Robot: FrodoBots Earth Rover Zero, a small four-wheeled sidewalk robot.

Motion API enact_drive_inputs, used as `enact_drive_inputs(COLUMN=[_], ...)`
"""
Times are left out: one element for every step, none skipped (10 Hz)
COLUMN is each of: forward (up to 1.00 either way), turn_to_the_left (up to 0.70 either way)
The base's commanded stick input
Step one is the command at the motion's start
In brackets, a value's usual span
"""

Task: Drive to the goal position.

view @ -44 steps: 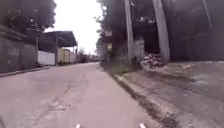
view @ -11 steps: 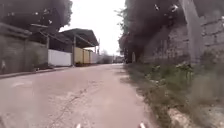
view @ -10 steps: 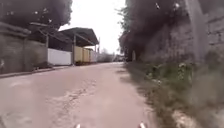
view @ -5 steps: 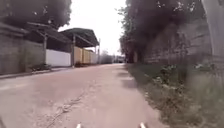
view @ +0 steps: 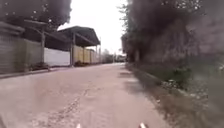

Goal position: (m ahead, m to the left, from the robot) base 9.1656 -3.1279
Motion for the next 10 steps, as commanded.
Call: enact_drive_inputs(forward=[0.85,0.85,0.85,0.85,0.85,0.85,0.85,0.85,0.85,0.85], turn_to_the_left=[0.0,0.0,0.0,0.0,0.0,0.0,0.0,0.0,0.0,0.0])
